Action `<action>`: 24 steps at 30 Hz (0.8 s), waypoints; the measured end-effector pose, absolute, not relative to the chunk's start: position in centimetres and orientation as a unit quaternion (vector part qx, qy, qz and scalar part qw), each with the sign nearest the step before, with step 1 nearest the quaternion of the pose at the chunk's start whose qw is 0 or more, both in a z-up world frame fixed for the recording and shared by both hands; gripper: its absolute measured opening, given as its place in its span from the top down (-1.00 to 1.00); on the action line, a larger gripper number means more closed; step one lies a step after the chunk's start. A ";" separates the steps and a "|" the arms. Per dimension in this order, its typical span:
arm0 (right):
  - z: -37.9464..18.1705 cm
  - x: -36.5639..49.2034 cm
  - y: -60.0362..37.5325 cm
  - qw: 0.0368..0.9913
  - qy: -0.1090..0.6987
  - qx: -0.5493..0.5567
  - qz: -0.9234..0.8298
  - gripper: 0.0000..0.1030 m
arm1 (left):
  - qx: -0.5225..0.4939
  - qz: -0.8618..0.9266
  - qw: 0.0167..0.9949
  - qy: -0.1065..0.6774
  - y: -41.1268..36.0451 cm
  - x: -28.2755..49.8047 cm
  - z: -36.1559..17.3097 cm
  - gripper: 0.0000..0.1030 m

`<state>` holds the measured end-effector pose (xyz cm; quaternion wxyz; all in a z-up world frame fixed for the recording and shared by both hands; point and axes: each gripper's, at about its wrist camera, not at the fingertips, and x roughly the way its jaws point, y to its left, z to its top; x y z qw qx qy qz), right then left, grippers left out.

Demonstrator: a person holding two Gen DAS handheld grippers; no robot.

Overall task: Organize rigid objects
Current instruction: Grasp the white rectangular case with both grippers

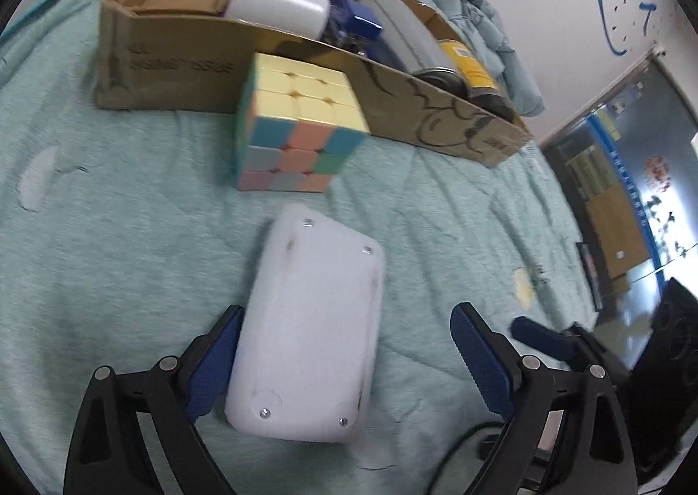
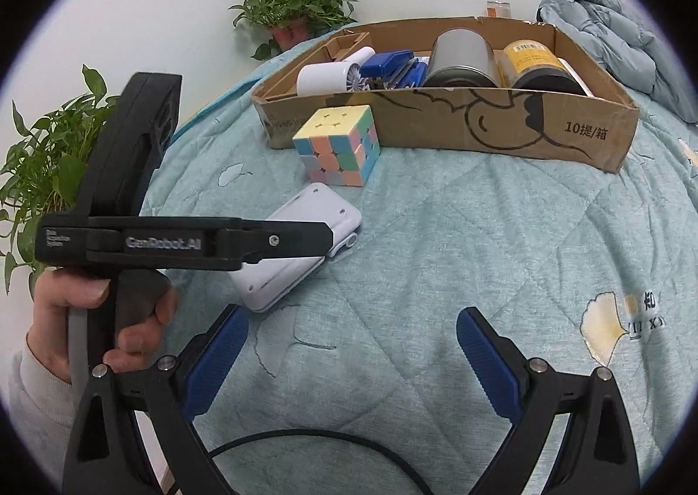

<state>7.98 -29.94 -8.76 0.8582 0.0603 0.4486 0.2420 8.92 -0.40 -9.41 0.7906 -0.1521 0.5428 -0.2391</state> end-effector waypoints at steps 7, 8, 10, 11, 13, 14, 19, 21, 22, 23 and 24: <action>-9.9 7.0 -31.9 0.862 0.438 0.046 0.251 -0.88 | -0.191 -0.310 0.751 0.551 -4.9 7.2 -8.9 -0.65; -9.8 6.6 -32.1 0.865 0.430 0.038 0.257 -0.88 | -0.201 -0.312 0.750 0.548 -5.0 7.3 -8.9 -0.64; -9.5 6.0 -32.2 0.869 0.415 0.029 0.267 -0.88 | -0.214 -0.309 0.754 0.539 -4.6 7.2 -8.6 -0.64; -9.2 5.7 -32.1 0.873 0.405 0.023 0.271 -0.88 | -0.222 -0.305 0.757 0.533 -4.4 7.3 -8.4 -0.63; -8.8 5.4 -31.7 0.881 0.386 0.011 0.274 -0.88 | -0.234 -0.298 0.758 0.531 -3.8 7.4 -8.3 -0.54; -8.8 5.4 -31.4 0.883 0.382 0.008 0.275 -0.88 | -0.235 -0.293 0.759 0.532 -3.6 7.4 -8.4 -0.45; -9.5 7.6 -30.6 0.864 0.403 0.045 0.298 -0.88 | -0.226 -0.279 0.766 0.533 -2.0 7.5 -8.4 -0.16; -9.6 8.3 -30.3 0.859 0.407 0.054 0.307 -0.88 | -0.225 -0.273 0.768 0.534 -1.3 7.2 -8.5 -0.06; -9.7 8.5 -30.0 0.856 0.408 0.055 0.312 -0.88 | -0.227 -0.271 0.768 0.534 -1.1 7.1 -8.5 -0.04; -9.8 8.8 -29.7 0.854 0.411 0.053 0.316 -0.87 | -0.228 -0.269 0.768 0.534 -0.8 7.1 -8.5 -0.04; -9.9 9.1 -29.4 0.853 0.415 0.050 0.313 -0.87 | -0.229 -0.266 0.768 0.536 -0.3 6.9 -8.6 -0.04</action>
